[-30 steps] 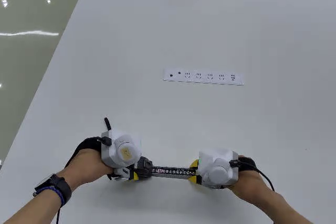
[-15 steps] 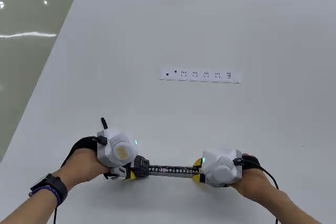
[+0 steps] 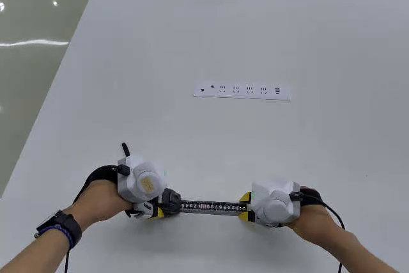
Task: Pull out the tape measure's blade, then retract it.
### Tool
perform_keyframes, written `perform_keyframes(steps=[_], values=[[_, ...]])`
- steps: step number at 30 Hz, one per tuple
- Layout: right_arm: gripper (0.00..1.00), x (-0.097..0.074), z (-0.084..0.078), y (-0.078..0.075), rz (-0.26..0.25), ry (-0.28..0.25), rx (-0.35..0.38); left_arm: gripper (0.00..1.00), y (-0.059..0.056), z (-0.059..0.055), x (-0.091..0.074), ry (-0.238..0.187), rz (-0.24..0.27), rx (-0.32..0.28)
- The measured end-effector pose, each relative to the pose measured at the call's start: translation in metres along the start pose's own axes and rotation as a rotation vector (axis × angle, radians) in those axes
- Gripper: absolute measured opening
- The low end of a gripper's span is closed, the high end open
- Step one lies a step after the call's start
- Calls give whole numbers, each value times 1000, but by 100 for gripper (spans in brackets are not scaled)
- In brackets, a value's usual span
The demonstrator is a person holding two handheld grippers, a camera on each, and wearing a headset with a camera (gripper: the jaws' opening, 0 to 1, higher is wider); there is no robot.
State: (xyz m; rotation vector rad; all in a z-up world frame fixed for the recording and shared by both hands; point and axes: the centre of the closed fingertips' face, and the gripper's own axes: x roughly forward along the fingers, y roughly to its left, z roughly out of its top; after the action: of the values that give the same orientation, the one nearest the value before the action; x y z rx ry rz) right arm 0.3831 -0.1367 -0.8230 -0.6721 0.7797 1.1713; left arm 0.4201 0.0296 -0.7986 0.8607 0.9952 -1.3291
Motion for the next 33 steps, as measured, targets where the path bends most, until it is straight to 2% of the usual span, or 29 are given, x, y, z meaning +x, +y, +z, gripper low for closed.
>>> perform_keyframes(steps=[7, 12, 33], values=[[14, -1, -4, -1, -1, 4, 0, 36, 0, 0, 0, 1, -1, 0], [14, -8, -13, -2, -5, 10, 9, 36, 1, -1, 0, -7, 3, -8], [14, -19, -27, -3, -9, 23, 14, 36, 1, -1, -1, 0, -3, -7]])
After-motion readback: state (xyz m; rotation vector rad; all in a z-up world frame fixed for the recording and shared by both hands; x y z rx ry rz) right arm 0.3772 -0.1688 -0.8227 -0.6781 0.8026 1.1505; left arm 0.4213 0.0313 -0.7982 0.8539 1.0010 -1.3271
